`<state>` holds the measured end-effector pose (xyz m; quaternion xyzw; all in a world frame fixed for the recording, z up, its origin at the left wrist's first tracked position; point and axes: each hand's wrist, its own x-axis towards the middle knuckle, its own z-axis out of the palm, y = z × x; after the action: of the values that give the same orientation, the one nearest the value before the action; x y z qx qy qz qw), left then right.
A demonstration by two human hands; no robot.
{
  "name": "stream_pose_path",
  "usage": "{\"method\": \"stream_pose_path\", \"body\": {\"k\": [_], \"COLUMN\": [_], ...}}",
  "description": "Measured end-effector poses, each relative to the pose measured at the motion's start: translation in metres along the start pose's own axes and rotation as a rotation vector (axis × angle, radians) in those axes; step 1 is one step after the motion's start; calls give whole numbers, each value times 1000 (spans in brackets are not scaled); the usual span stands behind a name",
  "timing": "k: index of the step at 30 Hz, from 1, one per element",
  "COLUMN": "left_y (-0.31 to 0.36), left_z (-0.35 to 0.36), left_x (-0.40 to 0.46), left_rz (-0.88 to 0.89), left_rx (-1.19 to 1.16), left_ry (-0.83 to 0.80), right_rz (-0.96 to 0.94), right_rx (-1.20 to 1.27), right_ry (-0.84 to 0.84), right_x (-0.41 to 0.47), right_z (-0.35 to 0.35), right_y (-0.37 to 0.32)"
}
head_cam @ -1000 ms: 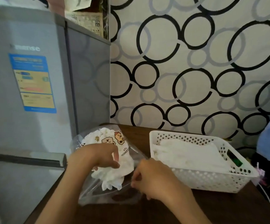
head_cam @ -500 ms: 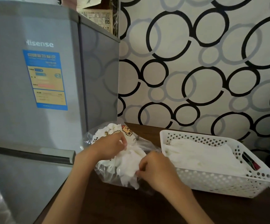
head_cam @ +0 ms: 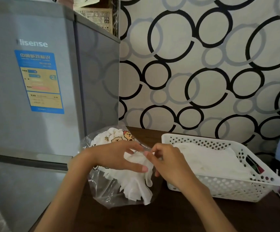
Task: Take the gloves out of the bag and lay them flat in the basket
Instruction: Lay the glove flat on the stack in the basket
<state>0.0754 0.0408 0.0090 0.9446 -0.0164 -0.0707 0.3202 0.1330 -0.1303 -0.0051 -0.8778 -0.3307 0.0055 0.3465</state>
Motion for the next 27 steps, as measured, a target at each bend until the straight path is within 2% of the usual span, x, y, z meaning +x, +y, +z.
{"method": "stream_pose_path", "body": {"k": [3,6,8,10,11,13,16,19,22,24,27], "left_y": [4,1,-3,-7,-8,-10,-10,-10,-13,-12,-10], "left_z": [11,22,24,23,23,23,24,22,22,21,16], "left_x": [10,19,21,21,21,21,21,22,22,21,18], "left_rz": [-32,-87,-109,-112,-108,-103,-107,-99,-105,-87,-26], "left_rx": [151,291,324,318,314,311,321,309,299,292,231], "left_ry": [148,278,264,250,248,245,250,262,248,228,142], "right_rz": [-8,-6,23,66,67,31,-7,44,75,74,72], "right_rx": [77,308,407,314,229,169,243,412,582,570,553], "right_ry": [51,101,-25,-225,-274,-194,51,167,383,440,410], "right_x": [1,4,4,2,1,2,5,8,9,8,7], "right_z": [-1,-8,-16,-22,-24,-30,-37,-39,-42,-46,-49], "right_y": [1,2,5,9,11,12,17,18,16,16,15]}}
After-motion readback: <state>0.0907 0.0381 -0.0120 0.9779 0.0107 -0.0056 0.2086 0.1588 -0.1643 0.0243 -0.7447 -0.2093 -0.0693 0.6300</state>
